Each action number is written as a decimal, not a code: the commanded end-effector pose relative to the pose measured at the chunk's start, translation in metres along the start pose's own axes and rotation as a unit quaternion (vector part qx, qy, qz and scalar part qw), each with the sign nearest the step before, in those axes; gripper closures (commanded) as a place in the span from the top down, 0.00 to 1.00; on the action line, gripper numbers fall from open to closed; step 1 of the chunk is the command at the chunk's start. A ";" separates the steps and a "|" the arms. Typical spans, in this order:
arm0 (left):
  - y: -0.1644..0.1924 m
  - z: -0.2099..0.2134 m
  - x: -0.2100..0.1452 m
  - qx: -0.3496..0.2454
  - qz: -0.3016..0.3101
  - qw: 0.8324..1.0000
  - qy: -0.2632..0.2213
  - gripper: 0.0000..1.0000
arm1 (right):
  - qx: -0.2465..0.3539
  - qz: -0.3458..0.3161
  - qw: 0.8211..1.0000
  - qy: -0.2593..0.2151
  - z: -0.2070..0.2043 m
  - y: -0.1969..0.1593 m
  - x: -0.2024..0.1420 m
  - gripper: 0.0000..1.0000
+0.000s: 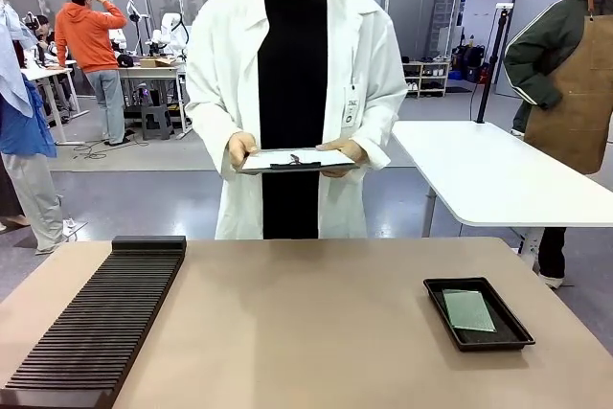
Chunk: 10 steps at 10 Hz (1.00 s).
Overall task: Inspect the PCB.
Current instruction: Place the Blank PCB in the ESD tray.
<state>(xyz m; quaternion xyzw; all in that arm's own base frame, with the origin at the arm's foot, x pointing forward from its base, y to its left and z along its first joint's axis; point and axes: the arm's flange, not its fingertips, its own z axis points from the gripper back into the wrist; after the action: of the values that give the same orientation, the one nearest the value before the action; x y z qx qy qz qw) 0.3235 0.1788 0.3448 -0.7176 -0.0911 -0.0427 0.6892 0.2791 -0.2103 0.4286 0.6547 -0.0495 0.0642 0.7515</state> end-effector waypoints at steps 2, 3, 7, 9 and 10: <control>-0.001 0.000 0.002 0.009 0.001 1.000 -0.001 1.00 | -0.012 0.005 1.000 0.004 -0.003 0.012 -0.001 1.00; -0.001 0.000 0.002 0.009 0.001 1.000 -0.001 1.00 | -0.012 0.005 1.000 0.004 -0.003 0.012 -0.001 1.00; -0.001 0.000 0.002 0.009 0.001 1.000 -0.001 1.00 | -0.012 0.005 1.000 0.004 -0.003 0.012 -0.001 1.00; -0.001 0.000 0.002 0.009 0.001 1.000 -0.001 1.00 | -0.012 0.005 1.000 0.004 -0.003 0.012 -0.001 1.00; -0.001 0.000 0.002 0.009 0.001 1.000 -0.001 1.00 | -0.012 0.005 1.000 0.004 -0.003 0.012 -0.001 1.00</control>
<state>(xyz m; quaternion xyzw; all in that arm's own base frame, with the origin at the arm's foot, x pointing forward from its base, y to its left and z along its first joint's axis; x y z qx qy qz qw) 0.3235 0.1788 0.3448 -0.7176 -0.0911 -0.0427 0.6892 0.2786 -0.2073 0.4368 0.6461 -0.0524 0.0705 0.7582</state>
